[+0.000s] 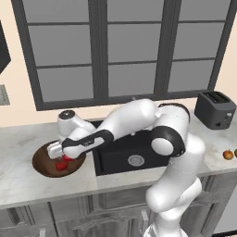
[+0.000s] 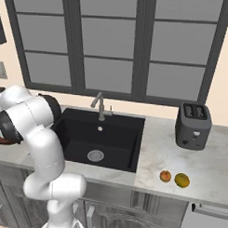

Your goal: There is a mixed pile of frozen fruits and vegetables on the counter. Locate all the frozen vegetables and place the items in a bowl on the counter. Take all the frozen fruits and defrost them in a running sink.

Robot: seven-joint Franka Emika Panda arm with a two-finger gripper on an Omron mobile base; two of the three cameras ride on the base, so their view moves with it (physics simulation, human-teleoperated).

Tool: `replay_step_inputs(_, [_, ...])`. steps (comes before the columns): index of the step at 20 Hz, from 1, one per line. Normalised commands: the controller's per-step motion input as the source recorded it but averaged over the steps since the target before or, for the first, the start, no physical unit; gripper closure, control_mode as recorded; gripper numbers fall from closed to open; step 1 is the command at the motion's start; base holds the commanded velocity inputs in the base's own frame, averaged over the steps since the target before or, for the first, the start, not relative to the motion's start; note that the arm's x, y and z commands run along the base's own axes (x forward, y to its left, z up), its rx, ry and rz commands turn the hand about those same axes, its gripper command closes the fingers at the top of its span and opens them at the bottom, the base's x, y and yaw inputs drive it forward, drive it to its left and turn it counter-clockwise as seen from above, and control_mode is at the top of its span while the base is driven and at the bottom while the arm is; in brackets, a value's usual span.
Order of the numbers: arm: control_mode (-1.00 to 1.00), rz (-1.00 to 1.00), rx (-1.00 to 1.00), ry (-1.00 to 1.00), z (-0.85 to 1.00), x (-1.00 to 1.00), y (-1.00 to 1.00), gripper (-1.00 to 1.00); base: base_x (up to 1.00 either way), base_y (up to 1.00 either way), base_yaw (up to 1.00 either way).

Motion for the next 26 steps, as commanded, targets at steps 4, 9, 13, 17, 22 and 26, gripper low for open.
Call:
replay_step_inputs(4, [-1.00, 0.00, -0.01, -0.08, 0.25, -0.16, -0.40, -1.00, 0.00, 0.00, 0.00])
replay_step_inputs(9, [-1.00, 0.00, 0.00, -0.04, 0.29, -0.24, -0.46, -1.00, 0.00, 0.00, 0.00])
replay_step_inputs(13, [-1.00, 0.00, 0.00, -0.03, 0.33, -0.17, -0.41, -1.00, 0.00, 0.00, 0.00])
replay_step_inputs(17, [-1.00, 0.00, 0.00, -0.02, 0.28, -0.15, -0.38, -1.00, 0.00, 0.00, 0.00])
replay_step_inputs(22, [-1.00, 0.00, 0.00, 0.00, 0.14, -0.16, -0.37, -1.00, 0.00, 0.00, 0.00])
replay_step_inputs(26, [-1.00, 0.00, 0.00, 0.00, 0.00, -0.13, -0.37, -1.00, 0.00, 0.00, 0.00])
